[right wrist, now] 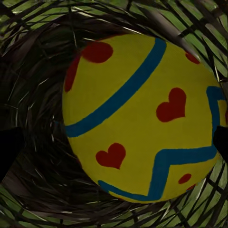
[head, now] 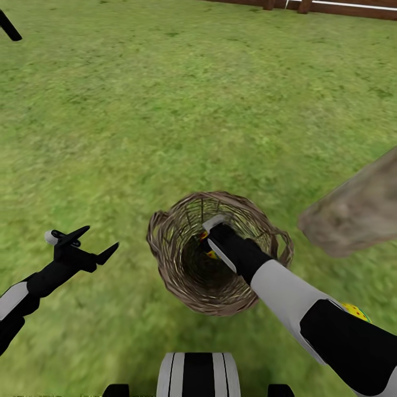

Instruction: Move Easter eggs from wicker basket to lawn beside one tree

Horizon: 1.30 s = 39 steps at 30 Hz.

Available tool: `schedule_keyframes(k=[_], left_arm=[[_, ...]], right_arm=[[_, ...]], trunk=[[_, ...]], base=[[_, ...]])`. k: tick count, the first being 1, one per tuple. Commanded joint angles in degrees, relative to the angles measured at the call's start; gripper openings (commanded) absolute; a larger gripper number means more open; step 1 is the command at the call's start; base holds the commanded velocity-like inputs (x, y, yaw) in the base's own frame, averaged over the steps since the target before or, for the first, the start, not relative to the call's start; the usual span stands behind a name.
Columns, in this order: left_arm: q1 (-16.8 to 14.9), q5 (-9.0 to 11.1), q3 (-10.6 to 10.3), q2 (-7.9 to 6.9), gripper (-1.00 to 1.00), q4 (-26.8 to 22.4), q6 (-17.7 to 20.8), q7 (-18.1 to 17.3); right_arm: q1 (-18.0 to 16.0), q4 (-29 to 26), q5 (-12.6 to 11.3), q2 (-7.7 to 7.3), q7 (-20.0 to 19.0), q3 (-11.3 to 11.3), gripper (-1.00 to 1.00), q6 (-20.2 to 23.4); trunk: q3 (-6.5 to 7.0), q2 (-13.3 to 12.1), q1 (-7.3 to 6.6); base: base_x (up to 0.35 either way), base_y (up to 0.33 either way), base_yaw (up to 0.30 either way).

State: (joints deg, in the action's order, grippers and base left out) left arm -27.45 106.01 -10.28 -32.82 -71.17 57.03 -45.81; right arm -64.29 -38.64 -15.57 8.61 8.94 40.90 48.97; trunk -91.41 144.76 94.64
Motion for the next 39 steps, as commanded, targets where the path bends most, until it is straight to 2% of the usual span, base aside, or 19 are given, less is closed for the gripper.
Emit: schedule_keyframes(k=[1, 14, 16, 17, 20, 29, 39], left_arm=[[-0.06, 0.16, -0.18, -0.06, 1.00, 0.05, 0.18, -0.24], [-0.06, 0.16, -0.18, -0.05, 1.00, 0.06, 0.18, -0.24], [-0.06, 0.16, -0.18, -0.05, 1.00, 0.06, 0.18, -0.24], [-0.06, 0.16, -0.18, -0.05, 1.00, 0.06, 0.18, -0.24], [-0.06, 0.16, -0.18, -0.05, 1.00, 0.06, 0.18, -0.24], [-0.06, 0.16, -0.18, -0.05, 1.00, 0.06, 0.18, -0.24], [-0.06, 0.14, -0.18, -0.05, 1.00, 0.15, 0.18, -0.24]], right_arm=[[-0.05, -0.10, -0.61, -0.05, 0.56, 0.24, 1.00, 0.17], [-0.03, -1.42, -0.41, 0.00, 1.39, 0.14, 1.00, 0.28], [-0.02, -1.46, 0.87, 0.00, 1.41, 0.14, 1.00, 0.53], [0.00, -1.48, 2.67, 0.00, 1.29, 0.14, 1.00, 0.68], [0.03, -1.45, 4.04, 0.06, 1.19, 0.14, 1.00, 0.75], [0.04, -0.97, 4.40, 0.00, 1.17, 0.06, 1.00, 0.78], [0.21, -0.97, 4.56, 0.00, 1.33, 0.06, 1.00, 0.60]], trunk=[[-0.12, 0.02, -0.01], [-0.83, 0.02, -0.01], [-0.84, 0.02, -0.01], [-0.84, 0.02, -0.01], [-0.84, 0.02, -0.01], [-0.84, 0.02, -0.01], [-0.50, 0.02, -0.01]], base=[[0.000, 0.000, 0.133], [0.000, 0.000, 0.088], [0.000, 0.000, 0.005], [0.000, 0.000, 0.002], [0.000, 0.000, 0.000], [0.000, 0.000, -0.003], [0.000, 0.000, -0.243]])
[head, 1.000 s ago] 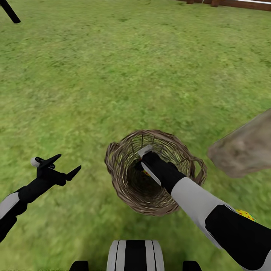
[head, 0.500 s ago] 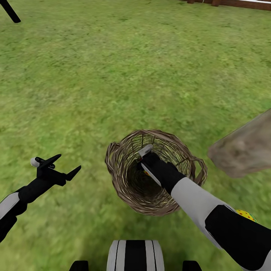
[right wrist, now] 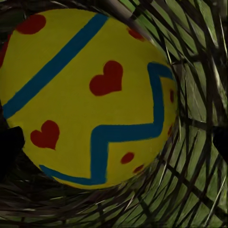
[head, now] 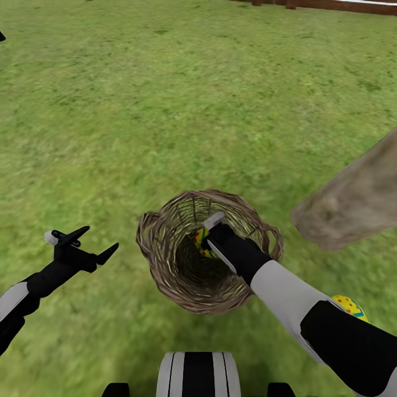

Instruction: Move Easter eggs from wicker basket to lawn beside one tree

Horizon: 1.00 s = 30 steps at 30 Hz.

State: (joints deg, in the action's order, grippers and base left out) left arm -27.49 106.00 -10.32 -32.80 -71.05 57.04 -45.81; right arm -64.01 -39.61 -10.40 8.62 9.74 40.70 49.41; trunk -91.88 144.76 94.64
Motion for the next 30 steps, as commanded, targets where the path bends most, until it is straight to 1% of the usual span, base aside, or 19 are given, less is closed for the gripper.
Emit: schedule_keyframes(k=[1, 6, 17, 19, 24, 30], left_arm=[[-0.02, 0.13, -0.14, -0.07, 1.00, 0.03, 0.17, -0.25], [-0.02, 0.10, -0.14, -0.07, 1.00, 0.03, 0.17, -0.25], [-0.02, 0.08, -0.14, -0.07, 1.00, 0.04, 0.10, -0.25], [-0.02, 0.08, -0.14, -0.07, 1.00, 0.04, 0.12, -0.25], [-0.02, 0.08, -0.14, -0.07, 1.00, 0.07, 0.11, -0.25], [-0.02, 0.08, -0.14, -0.05, 1.00, 0.04, 0.09, -0.23]], right_arm=[[-0.05, 0.01, -0.59, -0.01, 0.55, 0.26, 1.00, 0.11], [0.01, 0.04, -0.72, 0.05, 0.55, 0.26, 1.00, 0.07], [0.28, -0.41, -0.65, 0.37, 0.11, 0.39, 1.00, -0.21], [0.28, -0.49, -0.61, 0.41, 0.10, 0.86, 1.00, -0.25], [0.29, -0.68, -0.51, 0.43, 0.03, 3.45, 1.00, -0.37], [0.29, -0.80, -0.49, 0.43, 0.01, 4.01, 1.00, -0.45]], trunk=[[0.02, 0.02, -0.01], [0.05, 0.02, -0.01], [-0.87, 0.02, -0.01], [-1.06, 0.02, -0.01], [-1.37, 0.02, -0.01], [-1.79, 0.02, -0.01]], base=[[0.000, 0.000, -0.250], [0.000, 0.000, -0.094], [0.000, 0.000, -0.004], [0.000, 0.000, 0.000], [0.000, 0.000, 0.000], [0.000, 0.000, 0.000]])
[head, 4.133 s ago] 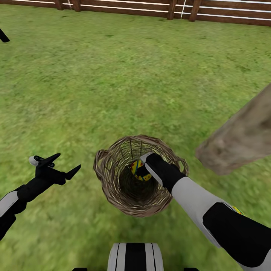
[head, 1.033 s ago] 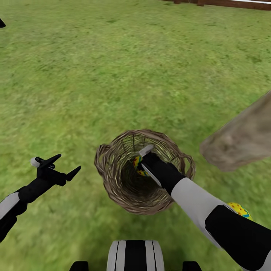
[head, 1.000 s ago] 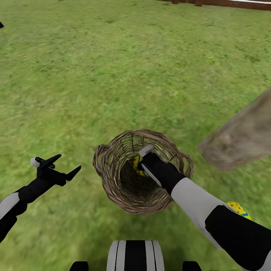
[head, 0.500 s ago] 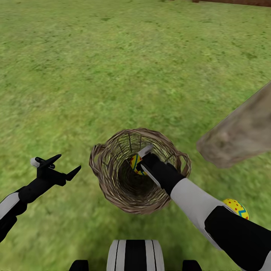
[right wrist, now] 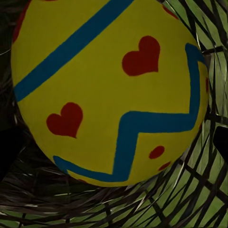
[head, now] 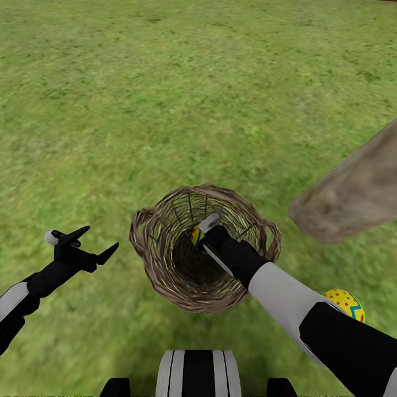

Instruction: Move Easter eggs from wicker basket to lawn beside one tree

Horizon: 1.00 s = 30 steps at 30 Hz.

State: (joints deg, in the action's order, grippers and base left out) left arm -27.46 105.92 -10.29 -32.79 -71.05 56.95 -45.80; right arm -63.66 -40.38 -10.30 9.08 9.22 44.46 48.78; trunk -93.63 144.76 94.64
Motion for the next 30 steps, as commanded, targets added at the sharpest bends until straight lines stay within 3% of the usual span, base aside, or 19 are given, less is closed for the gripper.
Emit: schedule_keyframes(k=[1, 24, 30], left_arm=[[-0.05, 0.17, -0.20, -0.04, 1.00, 0.04, 0.18, -0.22], [-0.05, 0.17, -0.33, 0.08, 1.00, 0.03, 0.10, -0.01], [-0.05, 0.17, -0.34, 0.09, 1.00, 0.03, 0.09, 0.01]], right_arm=[[-0.06, -0.04, -0.60, -0.03, 0.53, 0.26, 1.00, 0.18], [-0.06, -1.76, -0.37, -0.19, 1.44, 0.31, 1.00, 0.15], [-0.01, -3.97, -0.31, -0.29, 5.58, 0.28, 1.00, -1.53]], trunk=[[-0.12, 0.02, -0.01], [-2.04, 0.02, -0.01], [-2.29, 0.02, -0.01]], base=[[0.000, 0.000, 0.000], [0.000, 0.000, 0.000], [0.000, 0.000, 0.000]])
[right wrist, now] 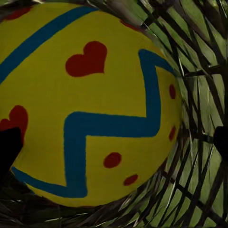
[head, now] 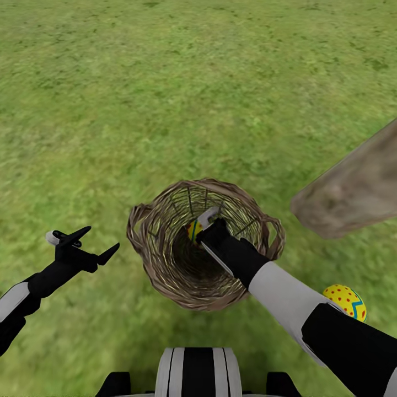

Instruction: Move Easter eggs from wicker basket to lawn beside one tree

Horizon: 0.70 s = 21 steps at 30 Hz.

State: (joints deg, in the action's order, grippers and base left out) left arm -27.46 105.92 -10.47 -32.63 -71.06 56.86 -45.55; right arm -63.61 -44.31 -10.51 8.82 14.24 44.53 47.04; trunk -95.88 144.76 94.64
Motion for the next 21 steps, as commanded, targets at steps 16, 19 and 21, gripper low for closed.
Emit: schedule_keyframes(k=[16, 19, 21], left_arm=[[-0.05, 0.17, -0.16, -0.06, 1.00, 0.04, 0.18, -0.15], [-0.05, 0.16, -0.16, -0.06, 1.00, 0.04, 0.18, -0.15], [-0.05, 0.16, -0.16, -0.06, 1.00, 0.04, 0.18, -0.15]], right_arm=[[1.91, -0.08, -0.13, 0.23, 0.51, 0.30, 1.00, -1.96], [1.91, -0.08, -0.12, 0.23, 0.53, 0.30, 1.00, -1.96], [1.91, -0.08, -0.12, 0.23, 0.53, 0.30, 1.00, -1.96]], trunk=[[-1.49, 0.01, -0.01], [-1.77, 0.01, -0.01], [-1.96, 0.01, -0.01]], base=[[0.000, 0.000, 0.000], [0.000, 0.000, 0.000], [0.000, 0.000, 0.000]])
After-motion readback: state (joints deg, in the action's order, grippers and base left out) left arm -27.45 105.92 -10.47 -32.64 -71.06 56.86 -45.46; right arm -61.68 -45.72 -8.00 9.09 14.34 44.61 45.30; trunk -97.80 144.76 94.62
